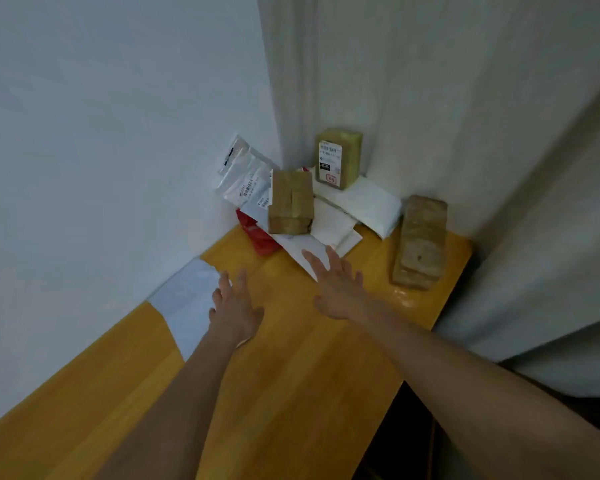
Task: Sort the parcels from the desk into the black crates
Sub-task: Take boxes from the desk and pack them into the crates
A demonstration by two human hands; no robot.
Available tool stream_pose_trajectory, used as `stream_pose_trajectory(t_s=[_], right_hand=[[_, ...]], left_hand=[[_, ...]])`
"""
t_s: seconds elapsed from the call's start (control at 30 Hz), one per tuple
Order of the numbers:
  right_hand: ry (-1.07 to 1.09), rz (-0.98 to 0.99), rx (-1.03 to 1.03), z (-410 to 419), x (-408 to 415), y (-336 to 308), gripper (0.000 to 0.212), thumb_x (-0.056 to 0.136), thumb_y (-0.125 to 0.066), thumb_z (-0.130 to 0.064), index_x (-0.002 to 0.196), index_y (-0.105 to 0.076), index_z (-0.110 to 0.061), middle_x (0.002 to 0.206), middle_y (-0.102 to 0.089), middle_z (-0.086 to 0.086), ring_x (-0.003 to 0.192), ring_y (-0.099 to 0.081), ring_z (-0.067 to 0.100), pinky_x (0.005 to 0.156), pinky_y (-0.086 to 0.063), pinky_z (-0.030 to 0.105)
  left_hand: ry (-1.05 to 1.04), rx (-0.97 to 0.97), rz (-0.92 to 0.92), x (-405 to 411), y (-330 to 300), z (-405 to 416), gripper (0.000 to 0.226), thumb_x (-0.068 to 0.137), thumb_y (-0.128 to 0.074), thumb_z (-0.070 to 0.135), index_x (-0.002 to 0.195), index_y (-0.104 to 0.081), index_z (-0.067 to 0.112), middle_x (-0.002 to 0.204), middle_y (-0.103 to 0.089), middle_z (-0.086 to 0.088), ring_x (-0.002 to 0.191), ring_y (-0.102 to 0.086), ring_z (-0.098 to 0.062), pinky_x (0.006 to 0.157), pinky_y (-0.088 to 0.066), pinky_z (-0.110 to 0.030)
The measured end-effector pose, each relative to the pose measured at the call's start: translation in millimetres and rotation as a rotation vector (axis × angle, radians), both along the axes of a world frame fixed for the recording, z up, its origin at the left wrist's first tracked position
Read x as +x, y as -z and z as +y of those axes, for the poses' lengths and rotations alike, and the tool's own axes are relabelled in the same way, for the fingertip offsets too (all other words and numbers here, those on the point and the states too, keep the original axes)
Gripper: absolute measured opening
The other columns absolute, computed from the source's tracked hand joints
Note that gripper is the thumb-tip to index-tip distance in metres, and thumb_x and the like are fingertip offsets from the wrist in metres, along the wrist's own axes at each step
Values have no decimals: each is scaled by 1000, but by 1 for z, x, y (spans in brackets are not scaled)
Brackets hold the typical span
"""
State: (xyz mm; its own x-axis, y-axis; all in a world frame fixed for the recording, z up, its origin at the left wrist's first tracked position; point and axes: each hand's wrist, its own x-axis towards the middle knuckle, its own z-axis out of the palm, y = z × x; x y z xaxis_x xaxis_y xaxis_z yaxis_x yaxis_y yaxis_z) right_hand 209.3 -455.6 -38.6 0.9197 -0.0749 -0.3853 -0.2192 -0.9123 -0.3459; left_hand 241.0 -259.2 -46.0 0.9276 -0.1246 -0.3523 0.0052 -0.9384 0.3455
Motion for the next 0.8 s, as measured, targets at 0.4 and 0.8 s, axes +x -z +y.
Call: stream_pose_trajectory(t_s=[0.4,0.8], right_hand=[[-71,5,141,-66,141,30,91,96,-58,-32,155,11,-33,165,9,2,147,-11,37,116,-23,56],[-123,30,310,-90,181,68,95,96,-60,-28,154,14,-36,164,15,1,150,-7,32,119,-22,48]], left_hand=[[-120,-253,57,111,-11,-79,76,93,-60,8,155,-16,9,158,-29,-8,141,-32,-23,105,-31,-22],[-381,-689,222,168,-4,-118,44,91,-45,-15,130,-46,6,85,-54,-3,62,-59,-2,48,-43,-7]])
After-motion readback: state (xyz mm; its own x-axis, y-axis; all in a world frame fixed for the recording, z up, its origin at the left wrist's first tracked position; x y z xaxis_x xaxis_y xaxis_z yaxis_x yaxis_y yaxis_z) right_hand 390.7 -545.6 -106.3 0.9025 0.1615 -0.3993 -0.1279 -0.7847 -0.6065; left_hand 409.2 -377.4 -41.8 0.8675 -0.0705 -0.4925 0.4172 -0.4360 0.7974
